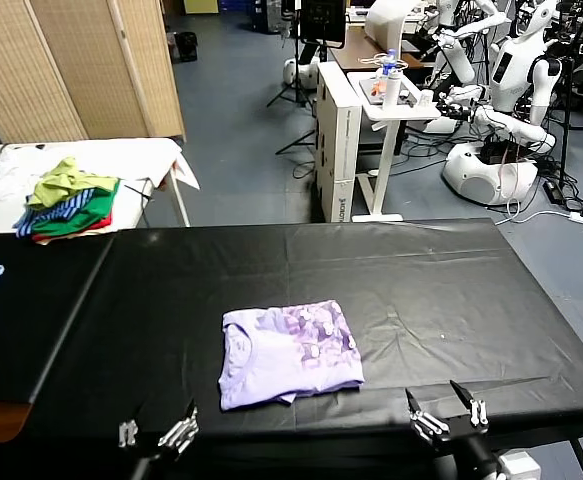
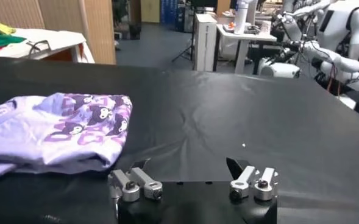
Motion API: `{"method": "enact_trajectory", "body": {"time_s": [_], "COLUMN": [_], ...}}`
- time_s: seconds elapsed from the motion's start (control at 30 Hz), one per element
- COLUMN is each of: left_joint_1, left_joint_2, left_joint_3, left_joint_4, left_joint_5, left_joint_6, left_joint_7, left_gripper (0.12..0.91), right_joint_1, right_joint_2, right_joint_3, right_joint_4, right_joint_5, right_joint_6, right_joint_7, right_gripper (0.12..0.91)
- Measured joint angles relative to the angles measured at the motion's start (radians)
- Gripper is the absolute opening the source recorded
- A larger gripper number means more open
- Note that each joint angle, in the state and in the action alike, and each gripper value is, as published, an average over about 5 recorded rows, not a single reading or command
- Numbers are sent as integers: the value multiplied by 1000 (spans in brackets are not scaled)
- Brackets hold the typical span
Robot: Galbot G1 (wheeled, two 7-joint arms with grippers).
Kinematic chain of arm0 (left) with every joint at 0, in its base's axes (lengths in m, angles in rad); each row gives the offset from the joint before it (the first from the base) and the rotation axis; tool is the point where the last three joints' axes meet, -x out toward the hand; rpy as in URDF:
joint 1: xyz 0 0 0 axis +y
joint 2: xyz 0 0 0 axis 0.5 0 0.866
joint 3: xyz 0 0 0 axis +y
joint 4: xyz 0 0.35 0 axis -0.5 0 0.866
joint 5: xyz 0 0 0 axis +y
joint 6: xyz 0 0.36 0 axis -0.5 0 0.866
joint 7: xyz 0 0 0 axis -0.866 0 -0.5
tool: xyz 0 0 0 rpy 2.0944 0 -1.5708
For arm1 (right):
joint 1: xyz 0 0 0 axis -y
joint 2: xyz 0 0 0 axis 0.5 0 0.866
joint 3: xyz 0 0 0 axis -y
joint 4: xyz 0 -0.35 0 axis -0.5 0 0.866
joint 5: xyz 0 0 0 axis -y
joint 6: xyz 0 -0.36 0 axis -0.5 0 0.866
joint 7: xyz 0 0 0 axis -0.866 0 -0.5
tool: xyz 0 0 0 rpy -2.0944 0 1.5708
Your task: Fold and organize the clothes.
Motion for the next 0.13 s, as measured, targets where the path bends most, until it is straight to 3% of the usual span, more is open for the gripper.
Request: {"method": "enact_trajectory", "body": {"time_s": [0.13], "left_joint_1": [-1], "left_joint_2": [0], "left_joint_3": [0], "left_joint_4": [0], "left_joint_5": [0], "left_joint_6": [3], "left_joint_7": [0], "left_gripper": [907], "right_joint_1": [-2], "right_joint_2": [0], "right_joint_3": [0], "right_joint_4": [1], "right_joint_5": [0], "right_joint_6": [0], "right_joint_7": [0], "right_gripper": [907]}}
